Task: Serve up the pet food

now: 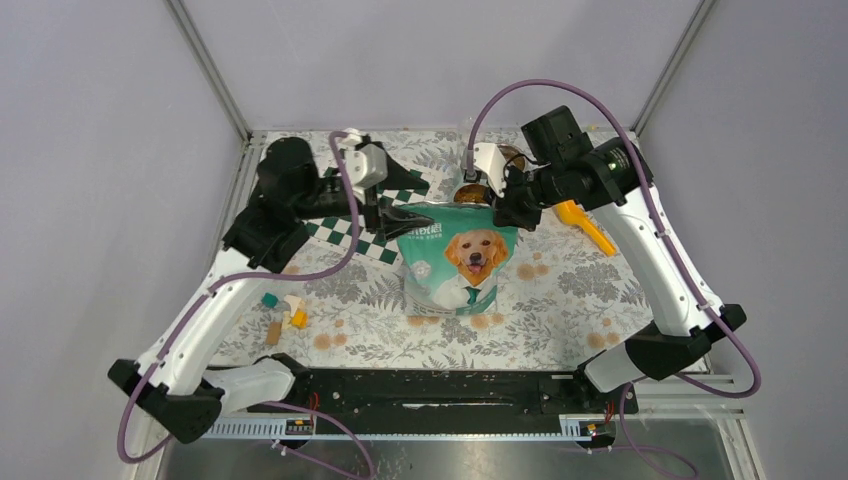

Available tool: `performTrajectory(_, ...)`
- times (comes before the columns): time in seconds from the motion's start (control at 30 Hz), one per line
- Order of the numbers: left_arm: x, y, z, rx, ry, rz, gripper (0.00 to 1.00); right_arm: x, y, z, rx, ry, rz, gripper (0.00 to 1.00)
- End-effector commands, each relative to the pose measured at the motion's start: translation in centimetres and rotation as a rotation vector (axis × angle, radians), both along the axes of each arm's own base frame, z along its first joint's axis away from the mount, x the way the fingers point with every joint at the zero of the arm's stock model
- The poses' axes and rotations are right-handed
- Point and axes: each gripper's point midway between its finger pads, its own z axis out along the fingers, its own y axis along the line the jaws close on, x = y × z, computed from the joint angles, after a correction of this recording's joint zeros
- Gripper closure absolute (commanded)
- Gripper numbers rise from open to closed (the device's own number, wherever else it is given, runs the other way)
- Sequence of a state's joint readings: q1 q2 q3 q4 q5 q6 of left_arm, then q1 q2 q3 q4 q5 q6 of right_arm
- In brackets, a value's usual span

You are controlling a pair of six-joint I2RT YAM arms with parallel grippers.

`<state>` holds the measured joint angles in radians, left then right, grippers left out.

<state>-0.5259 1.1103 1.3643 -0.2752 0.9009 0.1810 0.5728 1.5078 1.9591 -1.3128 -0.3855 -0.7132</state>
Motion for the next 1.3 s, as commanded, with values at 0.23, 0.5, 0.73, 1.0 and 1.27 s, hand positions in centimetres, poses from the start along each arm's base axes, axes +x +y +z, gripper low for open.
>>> performTrajectory(0.23,2.7,-4.5,1.7,0.023,-0.062,0.075,0.38,-2.2,-0.8,4.1,0.113,-0.101,0.011,0.88)
performTrajectory(0.5,2.4,-6.1,-0.1,0.098,-0.08,0.027,0.36,-2.5,-0.9,2.6,0.09,-0.058,0.015,0.95)
performTrajectory(0.73,1.1,-7.5,-1.3,0.152,-0.065,-0.068,0.32,-2.8,-0.1,4.4,0.165,-0.094,0.032,1.0)
performTrajectory(1.0,0.7,-9.5,-2.7,0.182,-0.044,-0.117,0.35,-2.9,1.4,5.6,0.305,-0.162,0.059,1.0)
performTrajectory(1.27,1.2,-10.1,-4.0,0.231,-0.07,-0.105,0.49,-2.6,1.9,6.4,0.361,-0.197,0.048,1.0)
